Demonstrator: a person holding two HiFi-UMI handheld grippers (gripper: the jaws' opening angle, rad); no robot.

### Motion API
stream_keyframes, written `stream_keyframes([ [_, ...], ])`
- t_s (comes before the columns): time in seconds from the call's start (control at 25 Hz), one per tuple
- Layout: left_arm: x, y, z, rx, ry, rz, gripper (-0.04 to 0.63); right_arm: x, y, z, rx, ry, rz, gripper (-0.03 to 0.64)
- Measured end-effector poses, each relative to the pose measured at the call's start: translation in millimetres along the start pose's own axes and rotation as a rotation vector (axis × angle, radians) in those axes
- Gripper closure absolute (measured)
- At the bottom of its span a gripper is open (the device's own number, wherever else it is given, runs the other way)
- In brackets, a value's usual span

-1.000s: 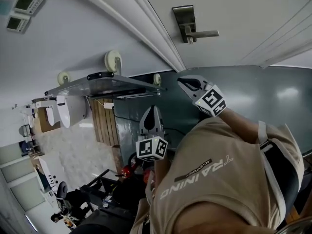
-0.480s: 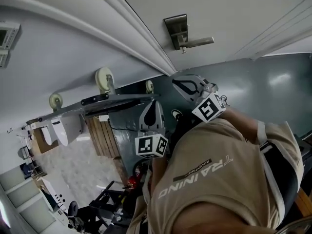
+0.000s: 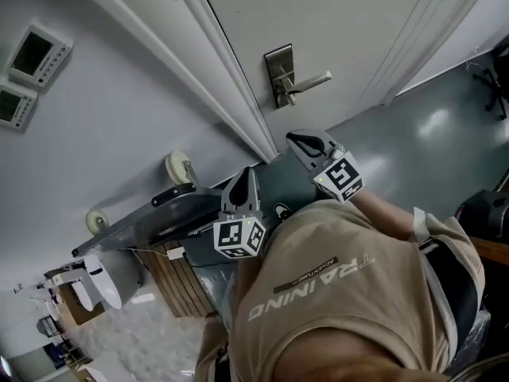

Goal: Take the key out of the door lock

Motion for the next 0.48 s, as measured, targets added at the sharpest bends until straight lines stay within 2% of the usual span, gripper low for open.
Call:
stream_keyframes([
  [0.2, -1, -3, -12, -0.112, -0.005, -0.024, 0.589, -5, 0, -20, -0.112, -0.097, 0.005, 0.601],
  [0.36, -8, -6, -12, -0.17, 0.001, -0.054, 0.589, -16, 12, -32, -0.163, -0.079, -0.036, 0.601],
  [0.48, -11, -9, -13, -0.186, 0.003, -0.062, 0.589, -26, 19, -31, -0.191, -0.095, -0.076, 0.601],
])
Point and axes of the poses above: the fingertips, and each gripper's own axes: y backward along the fingers, z to its right, x out of its top, the point moved 6 cm from there along y, backward along the fingers, and after that the axes turned 8 degrees about x, right-handed, at the moved point
